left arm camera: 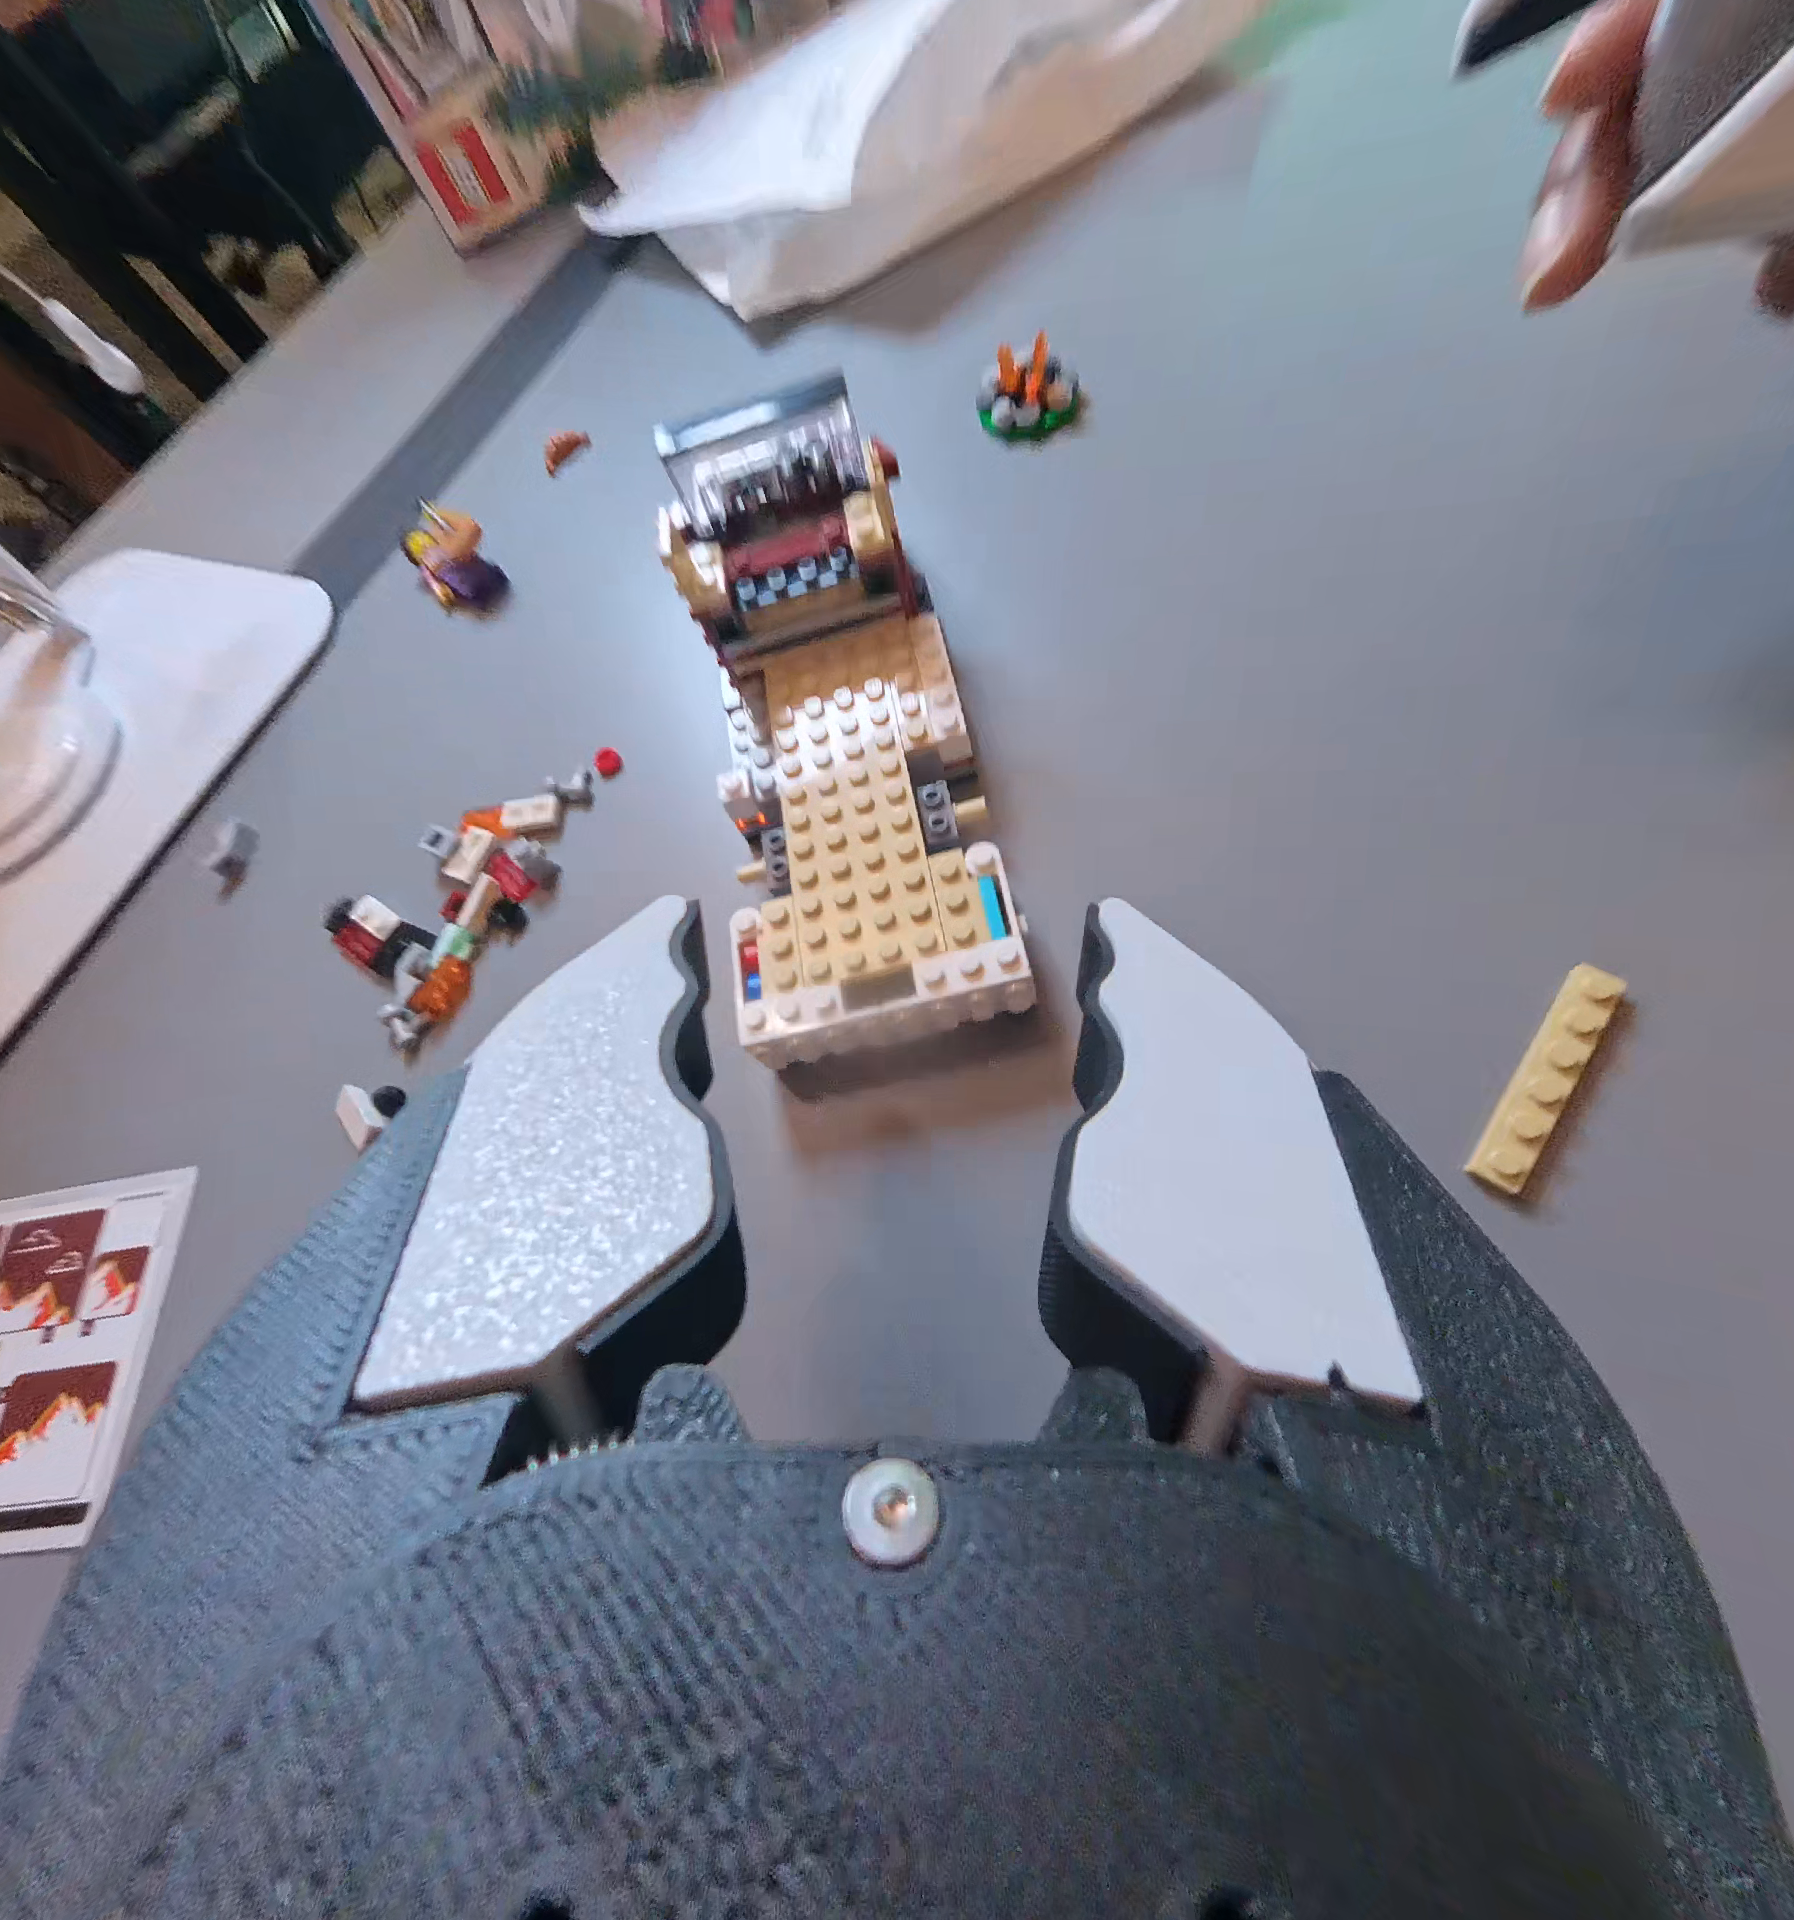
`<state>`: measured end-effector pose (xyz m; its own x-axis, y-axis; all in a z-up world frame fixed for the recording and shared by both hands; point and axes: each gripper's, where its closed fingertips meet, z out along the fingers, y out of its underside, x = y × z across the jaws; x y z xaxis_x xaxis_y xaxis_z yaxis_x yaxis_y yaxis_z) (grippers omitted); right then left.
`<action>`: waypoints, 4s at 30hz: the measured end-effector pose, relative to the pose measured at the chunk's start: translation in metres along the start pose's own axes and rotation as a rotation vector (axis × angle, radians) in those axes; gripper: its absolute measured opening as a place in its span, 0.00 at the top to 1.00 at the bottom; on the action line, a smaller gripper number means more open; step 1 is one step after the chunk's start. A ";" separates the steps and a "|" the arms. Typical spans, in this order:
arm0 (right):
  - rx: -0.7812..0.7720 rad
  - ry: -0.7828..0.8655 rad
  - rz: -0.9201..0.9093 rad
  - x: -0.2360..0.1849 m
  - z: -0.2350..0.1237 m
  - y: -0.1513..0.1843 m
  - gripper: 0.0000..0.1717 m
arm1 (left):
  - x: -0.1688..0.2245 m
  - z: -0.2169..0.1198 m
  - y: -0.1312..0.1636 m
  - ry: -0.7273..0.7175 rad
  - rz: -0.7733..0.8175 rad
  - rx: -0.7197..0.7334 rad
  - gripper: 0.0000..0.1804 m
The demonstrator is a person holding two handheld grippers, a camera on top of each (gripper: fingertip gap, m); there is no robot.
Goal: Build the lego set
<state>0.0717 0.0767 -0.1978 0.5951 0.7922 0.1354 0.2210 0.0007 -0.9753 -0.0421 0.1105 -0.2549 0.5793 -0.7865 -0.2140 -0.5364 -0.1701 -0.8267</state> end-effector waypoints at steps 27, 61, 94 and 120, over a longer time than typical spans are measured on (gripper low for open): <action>0.079 0.172 0.003 0.037 -0.009 -0.005 0.79 | -0.178 -0.273 0.162 -0.303 -0.219 -0.374 0.92; 0.102 0.137 -0.001 0.029 -0.012 -0.008 0.81 | -0.117 -0.260 0.091 0.162 -0.488 -0.170 0.97; 0.163 0.098 -0.335 -0.070 0.051 -0.075 0.87 | 0.035 -0.075 -0.107 0.608 -1.341 0.713 0.97; -0.746 -0.477 -0.154 -0.022 0.018 0.092 0.85 | -0.116 -0.287 0.097 -0.177 -0.352 -0.304 0.82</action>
<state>0.0654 0.0705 -0.2937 0.1697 0.9855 0.0061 0.8153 -0.1369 -0.5627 -0.3375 0.0153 -0.1606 0.8386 -0.5418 -0.0561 -0.4290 -0.5936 -0.6808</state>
